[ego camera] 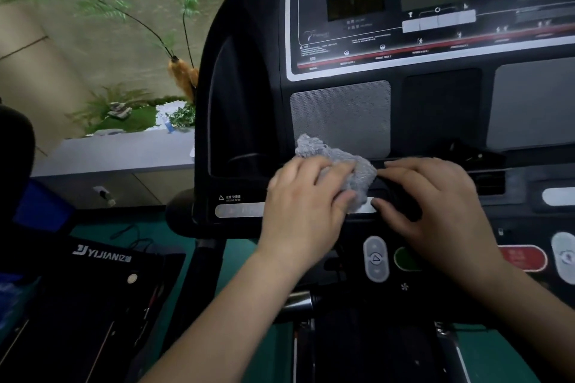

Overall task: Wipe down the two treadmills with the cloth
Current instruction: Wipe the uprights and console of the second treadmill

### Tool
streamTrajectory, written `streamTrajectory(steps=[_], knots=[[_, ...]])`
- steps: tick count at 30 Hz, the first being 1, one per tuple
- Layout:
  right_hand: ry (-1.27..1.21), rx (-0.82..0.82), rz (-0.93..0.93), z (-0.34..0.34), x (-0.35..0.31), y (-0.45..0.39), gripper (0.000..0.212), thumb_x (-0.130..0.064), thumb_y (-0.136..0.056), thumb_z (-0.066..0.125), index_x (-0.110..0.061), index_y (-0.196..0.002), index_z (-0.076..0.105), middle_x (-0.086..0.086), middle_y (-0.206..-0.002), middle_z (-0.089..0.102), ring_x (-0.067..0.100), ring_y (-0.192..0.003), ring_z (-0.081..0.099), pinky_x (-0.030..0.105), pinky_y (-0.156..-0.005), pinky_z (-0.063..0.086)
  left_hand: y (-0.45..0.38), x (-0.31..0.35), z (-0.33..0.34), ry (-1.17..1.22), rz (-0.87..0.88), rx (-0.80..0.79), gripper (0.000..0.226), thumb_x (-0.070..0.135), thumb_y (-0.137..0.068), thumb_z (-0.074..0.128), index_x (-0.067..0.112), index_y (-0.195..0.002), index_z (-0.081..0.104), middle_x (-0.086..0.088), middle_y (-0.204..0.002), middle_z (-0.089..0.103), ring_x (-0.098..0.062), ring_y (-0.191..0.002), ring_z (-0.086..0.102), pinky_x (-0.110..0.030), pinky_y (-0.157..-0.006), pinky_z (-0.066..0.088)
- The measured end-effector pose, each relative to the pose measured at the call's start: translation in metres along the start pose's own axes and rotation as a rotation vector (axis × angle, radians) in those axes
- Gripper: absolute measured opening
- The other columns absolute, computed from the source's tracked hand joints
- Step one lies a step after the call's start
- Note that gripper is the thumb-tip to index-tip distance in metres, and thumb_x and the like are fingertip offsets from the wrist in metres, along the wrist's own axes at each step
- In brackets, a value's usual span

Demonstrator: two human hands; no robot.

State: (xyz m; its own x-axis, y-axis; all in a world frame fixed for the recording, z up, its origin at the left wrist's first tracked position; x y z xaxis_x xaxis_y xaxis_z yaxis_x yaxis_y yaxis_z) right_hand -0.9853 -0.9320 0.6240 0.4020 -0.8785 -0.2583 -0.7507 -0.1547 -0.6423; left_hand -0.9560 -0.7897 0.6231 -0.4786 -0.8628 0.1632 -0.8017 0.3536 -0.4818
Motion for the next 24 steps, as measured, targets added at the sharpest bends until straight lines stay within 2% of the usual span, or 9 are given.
streamTrajectory(steps=[3, 6, 8, 12, 15, 18, 21, 24], knots=[[0.000, 0.009, -0.009, -0.001, 0.000, 0.001, 0.033, -0.033, -0.082, 0.067, -0.012, -0.108, 0.069, 0.003, -0.112, 0.067, 0.024, -0.103, 0.062, 0.041, -0.096, 0.043, 0.014, -0.033, -0.005, -0.013, -0.028, 0.016, 0.038, 0.040, -0.089, 0.047, 0.025, -0.119, 0.065, -0.001, -0.115, 0.060, -0.025, -0.108, 0.051, -0.039, -0.091, 0.043], [-0.005, 0.007, 0.002, -0.001, 0.001, 0.002, 0.034, -0.033, -0.082, 0.067, -0.013, -0.110, 0.069, 0.002, -0.113, 0.067, 0.023, -0.104, 0.061, 0.043, -0.096, 0.043, 0.041, -0.097, -0.020, -0.022, -0.223, 0.099, 0.042, 0.037, -0.090, 0.041, 0.020, -0.121, 0.064, -0.005, -0.120, 0.058, -0.027, -0.111, 0.047, -0.043, -0.094, 0.043], [0.003, 0.008, 0.009, -0.001, 0.002, 0.002, 0.034, -0.033, -0.083, 0.067, -0.014, -0.111, 0.069, 0.001, -0.112, 0.067, 0.023, -0.104, 0.061, 0.042, -0.097, 0.043, 0.054, -0.115, -0.027, 0.009, -0.292, 0.153, 0.043, 0.035, -0.092, 0.039, 0.018, -0.125, 0.062, -0.004, -0.123, 0.055, -0.028, -0.116, 0.045, -0.040, -0.098, 0.038], [0.016, -0.007, 0.026, 0.001, 0.003, 0.002, 0.034, -0.034, -0.083, 0.065, -0.016, -0.113, 0.067, 0.000, -0.113, 0.066, 0.021, -0.106, 0.060, 0.040, -0.099, 0.041, 0.043, -0.079, -0.021, 0.020, -0.170, 0.177, 0.039, 0.028, -0.094, 0.042, 0.014, -0.125, 0.062, -0.007, -0.123, 0.058, -0.029, -0.117, 0.048, -0.041, -0.102, 0.039], [0.010, 0.018, 0.027, -0.001, 0.001, 0.002, 0.033, -0.030, -0.083, 0.065, -0.016, -0.112, 0.068, 0.000, -0.112, 0.067, 0.021, -0.105, 0.061, 0.037, -0.097, 0.042, 0.034, -0.030, -0.006, 0.019, -0.015, 0.131, 0.039, 0.028, -0.096, 0.045, 0.016, -0.129, 0.059, -0.007, -0.129, 0.057, -0.029, -0.123, 0.047, -0.046, -0.104, 0.039], [0.015, 0.040, 0.025, -0.004, 0.000, 0.002, 0.032, -0.029, -0.082, 0.065, -0.016, -0.111, 0.069, -0.001, -0.110, 0.067, 0.020, -0.105, 0.061, 0.035, -0.096, 0.042, 0.036, 0.000, 0.004, 0.016, 0.076, 0.107, 0.039, 0.030, -0.096, 0.048, 0.020, -0.133, 0.057, -0.005, -0.137, 0.054, -0.029, -0.129, 0.045, -0.045, -0.106, 0.039], [0.014, 0.053, 0.031, -0.004, 0.000, 0.003, 0.032, -0.029, -0.082, 0.065, -0.016, -0.110, 0.069, -0.002, -0.110, 0.067, 0.020, -0.105, 0.061, 0.033, -0.096, 0.040, 0.048, 0.004, 0.008, 0.003, 0.137, 0.088, 0.040, 0.030, -0.093, 0.051, 0.020, -0.131, 0.059, -0.005, -0.138, 0.053, -0.030, -0.127, 0.047, -0.046, -0.102, 0.042], [0.012, 0.059, 0.042, -0.004, -0.001, 0.004, 0.031, -0.029, -0.082, 0.063, -0.017, -0.110, 0.069, -0.002, -0.111, 0.067, 0.020, -0.106, 0.061, 0.035, -0.100, 0.038, 0.062, -0.007, 0.007, -0.005, 0.137, 0.103, 0.041, 0.028, -0.092, 0.048, 0.019, -0.130, 0.060, -0.007, -0.137, 0.054, -0.032, -0.119, 0.050, -0.051, -0.092, 0.047]])
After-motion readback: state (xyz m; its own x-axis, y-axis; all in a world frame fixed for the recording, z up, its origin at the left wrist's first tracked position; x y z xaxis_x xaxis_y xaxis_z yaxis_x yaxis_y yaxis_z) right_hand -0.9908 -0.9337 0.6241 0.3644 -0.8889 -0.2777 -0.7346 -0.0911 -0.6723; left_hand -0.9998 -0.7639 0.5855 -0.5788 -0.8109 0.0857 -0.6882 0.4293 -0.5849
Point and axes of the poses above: each hand's wrist, its own y-axis away from the middle knuckle, its own z-axis out of the palm, x = y × z, the point moved 10 cm from there along -y, towards the middle knuckle
